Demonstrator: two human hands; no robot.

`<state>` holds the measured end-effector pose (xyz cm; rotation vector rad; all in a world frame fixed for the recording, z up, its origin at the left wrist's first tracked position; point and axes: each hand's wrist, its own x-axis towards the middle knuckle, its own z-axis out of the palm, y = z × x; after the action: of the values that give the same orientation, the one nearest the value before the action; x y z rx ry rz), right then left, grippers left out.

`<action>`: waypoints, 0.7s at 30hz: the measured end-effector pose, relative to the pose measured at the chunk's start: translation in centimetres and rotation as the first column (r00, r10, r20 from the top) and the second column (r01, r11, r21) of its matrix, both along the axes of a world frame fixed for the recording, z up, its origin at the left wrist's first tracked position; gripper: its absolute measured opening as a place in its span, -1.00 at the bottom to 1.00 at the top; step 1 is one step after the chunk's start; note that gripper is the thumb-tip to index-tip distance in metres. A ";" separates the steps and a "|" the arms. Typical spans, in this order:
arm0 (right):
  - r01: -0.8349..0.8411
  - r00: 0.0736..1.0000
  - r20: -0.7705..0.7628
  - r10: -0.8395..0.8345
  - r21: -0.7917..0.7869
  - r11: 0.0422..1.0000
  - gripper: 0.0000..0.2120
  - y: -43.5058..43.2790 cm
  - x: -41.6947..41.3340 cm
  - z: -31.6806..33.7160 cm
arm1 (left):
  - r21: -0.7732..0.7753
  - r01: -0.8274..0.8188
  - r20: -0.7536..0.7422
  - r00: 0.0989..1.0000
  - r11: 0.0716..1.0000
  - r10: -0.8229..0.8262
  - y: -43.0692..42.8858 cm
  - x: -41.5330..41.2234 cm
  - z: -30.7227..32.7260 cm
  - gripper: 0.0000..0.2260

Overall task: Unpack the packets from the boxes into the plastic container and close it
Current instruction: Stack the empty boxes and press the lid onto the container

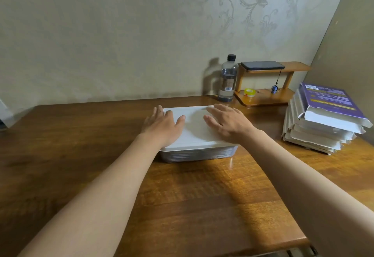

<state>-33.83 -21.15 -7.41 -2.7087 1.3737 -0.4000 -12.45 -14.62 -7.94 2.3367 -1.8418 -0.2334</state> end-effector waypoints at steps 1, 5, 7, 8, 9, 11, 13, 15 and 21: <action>0.002 1.000 0.026 -0.001 -0.032 0.999 -0.31 0.2 0.0 0.1 | 0.001 0.004 -0.006 1.000 1.000 -0.004 0.0 0.0 -0.1 -0.31; 0.003 1.000 0.004 -0.002 -0.072 0.997 -0.41 0.3 -0.2 -0.3 | -0.067 0.078 0.094 0.993 0.995 -0.072 0.3 -0.4 0.0 -0.36; -0.025 0.998 -0.052 0.022 -0.046 0.999 -0.42 0.0 -0.1 -0.4 | -0.134 0.151 0.187 0.975 0.979 -0.124 0.6 -0.7 0.4 -0.43; -0.035 0.995 -0.094 0.032 -0.031 0.999 -0.42 -0.2 0.0 -0.4 | -0.150 0.183 0.212 0.966 0.972 -0.149 0.8 -0.9 0.7 -0.46; -0.045 0.989 -0.139 0.041 -0.020 0.999 -0.40 -0.4 0.1 -0.3 | -0.146 0.204 0.209 0.963 0.968 -0.172 0.9 -1.1 1.0 -0.47; -0.052 0.980 -0.192 0.051 -0.003 0.999 -0.33 -0.8 0.2 -0.4 | -0.065 0.213 0.141 0.969 0.975 -0.203 1.4 -1.6 1.1 -0.46; -0.047 0.975 -0.214 0.050 0.018 0.999 -0.25 -1.0 0.1 -0.5 | 0.049 0.213 0.113 0.970 0.976 -0.217 1.6 -2.3 0.7 -0.39; -0.048 0.955 -0.292 0.058 0.041 0.998 -0.20 -1.1 0.2 -0.6 | 0.130 0.203 0.117 0.969 0.970 -0.218 1.8 -2.5 0.2 -0.36; 0.011 0.915 -0.402 0.041 0.127 0.992 -0.32 -1.0 0.7 -0.2 | 0.218 0.183 0.137 0.967 0.959 -0.216 1.5 -2.8 0.4 -0.36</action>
<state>-33.13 -22.14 -7.63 -2.7927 1.4018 0.2616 -15.23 -13.09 -7.56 2.3579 -2.2346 -0.2797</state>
